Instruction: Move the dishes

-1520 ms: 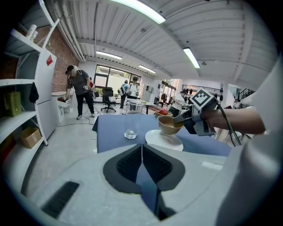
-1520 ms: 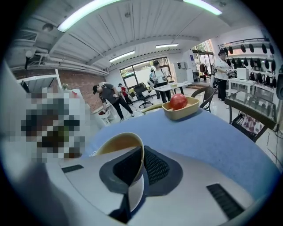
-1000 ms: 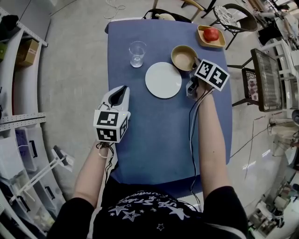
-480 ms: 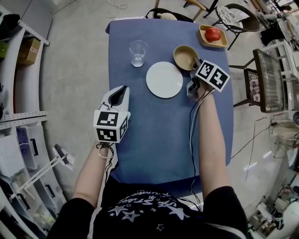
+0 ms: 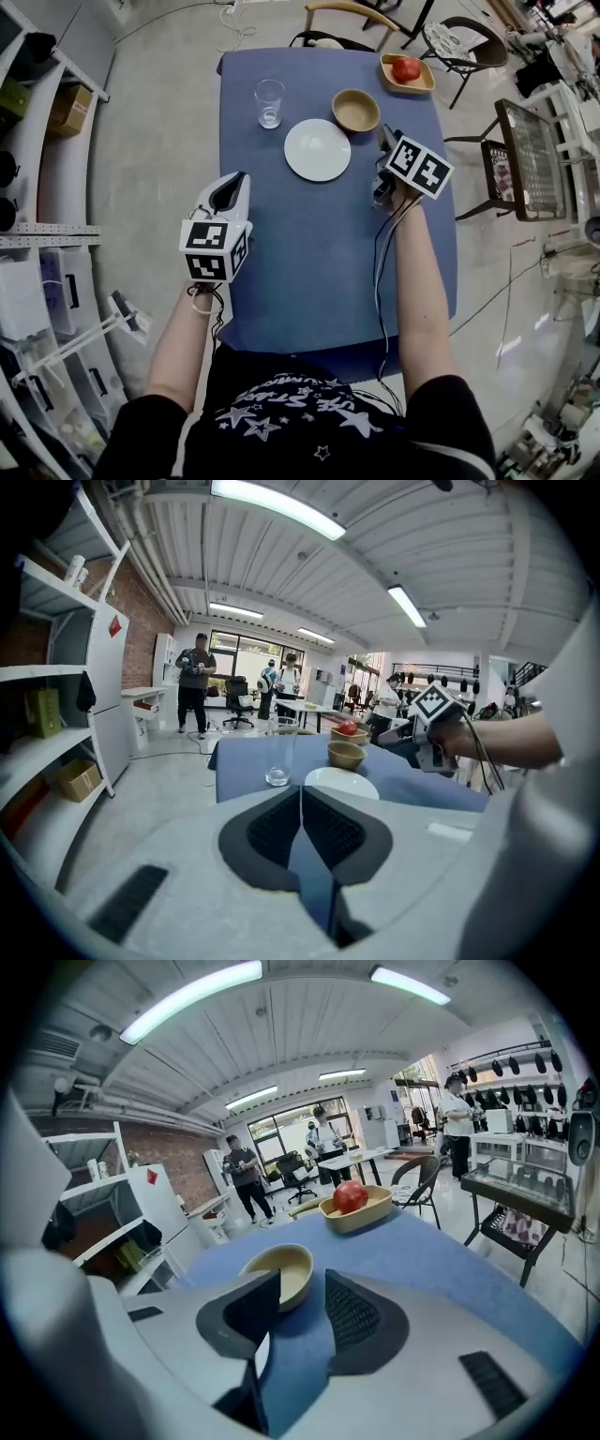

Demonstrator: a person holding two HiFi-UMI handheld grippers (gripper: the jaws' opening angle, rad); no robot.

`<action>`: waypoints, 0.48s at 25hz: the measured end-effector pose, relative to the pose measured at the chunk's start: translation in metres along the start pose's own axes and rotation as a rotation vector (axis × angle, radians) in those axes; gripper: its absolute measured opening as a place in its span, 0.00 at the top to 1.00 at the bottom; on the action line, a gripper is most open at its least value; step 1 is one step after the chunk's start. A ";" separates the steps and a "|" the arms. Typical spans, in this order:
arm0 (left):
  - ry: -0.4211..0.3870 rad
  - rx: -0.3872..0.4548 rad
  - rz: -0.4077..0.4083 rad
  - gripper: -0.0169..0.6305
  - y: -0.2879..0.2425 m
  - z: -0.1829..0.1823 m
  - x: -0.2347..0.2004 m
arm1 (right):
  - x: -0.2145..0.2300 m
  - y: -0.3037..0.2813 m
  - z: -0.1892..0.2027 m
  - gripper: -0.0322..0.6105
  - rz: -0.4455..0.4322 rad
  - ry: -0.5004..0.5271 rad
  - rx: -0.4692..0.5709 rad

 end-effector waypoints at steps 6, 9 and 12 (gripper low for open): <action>-0.013 0.049 -0.042 0.94 0.052 -0.009 0.045 | 0.001 0.082 0.009 0.74 -0.106 0.042 0.026; -0.017 0.070 -0.069 0.94 0.085 -0.009 0.073 | 0.004 0.122 0.017 0.77 -0.161 0.047 0.037; -0.013 0.086 -0.090 0.94 0.118 -0.004 0.096 | 0.003 0.154 0.031 0.80 -0.210 0.053 0.042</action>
Point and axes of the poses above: the fingertips, and each gripper's own axes: y backward along the fingers, x to its right, z out of its underside, the point moved 10 cm from there along y, backward along the fingers, and after that the axes turned 5 degrees about -y, right-handed, at the moved point
